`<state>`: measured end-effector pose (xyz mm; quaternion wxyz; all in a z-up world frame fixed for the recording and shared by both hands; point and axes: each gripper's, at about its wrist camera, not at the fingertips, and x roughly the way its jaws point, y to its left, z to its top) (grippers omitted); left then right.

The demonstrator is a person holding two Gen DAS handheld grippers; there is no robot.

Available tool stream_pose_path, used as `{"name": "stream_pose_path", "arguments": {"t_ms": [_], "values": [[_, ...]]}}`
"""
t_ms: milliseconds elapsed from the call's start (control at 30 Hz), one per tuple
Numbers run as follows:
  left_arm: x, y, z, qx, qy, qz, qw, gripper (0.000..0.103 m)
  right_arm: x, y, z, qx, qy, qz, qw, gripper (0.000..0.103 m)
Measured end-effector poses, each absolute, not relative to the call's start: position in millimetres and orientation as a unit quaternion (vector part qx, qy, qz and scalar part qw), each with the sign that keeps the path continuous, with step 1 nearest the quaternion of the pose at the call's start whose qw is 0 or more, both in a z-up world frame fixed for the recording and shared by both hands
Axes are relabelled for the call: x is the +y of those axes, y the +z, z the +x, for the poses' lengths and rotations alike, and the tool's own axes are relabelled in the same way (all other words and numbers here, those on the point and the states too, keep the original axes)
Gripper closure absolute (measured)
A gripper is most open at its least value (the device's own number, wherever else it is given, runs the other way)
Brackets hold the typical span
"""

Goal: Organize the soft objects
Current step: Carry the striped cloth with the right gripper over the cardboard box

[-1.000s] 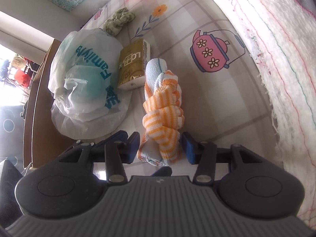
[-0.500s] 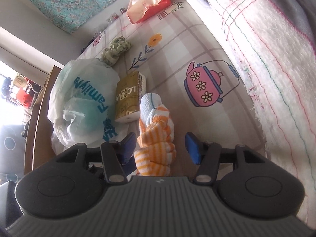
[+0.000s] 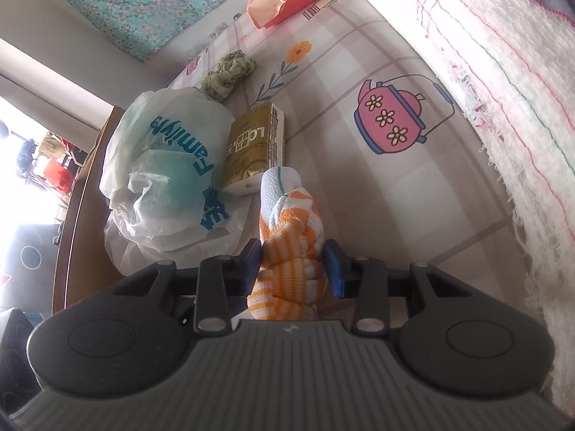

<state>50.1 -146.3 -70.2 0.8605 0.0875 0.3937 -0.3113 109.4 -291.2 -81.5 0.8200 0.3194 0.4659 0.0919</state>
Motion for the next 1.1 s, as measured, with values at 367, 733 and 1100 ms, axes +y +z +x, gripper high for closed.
{"name": "stream_pose_path", "arguments": {"t_ms": [367,733,1100], "values": [[-145,-79,52,0.389,-0.296,0.080,0.869,0.049,-280,-79,113,0.470,0.092,0.291,0.828,0.065],[-136,-73,42,0.386,-0.300,0.070,0.869,0.057,-270,-69,109,0.468,0.089,0.253,0.842,0.066],[-133,-62,35,0.370,-0.304,0.067,0.875,0.057,-271,-57,103,0.456,0.090,0.255,0.848,0.066]]}}
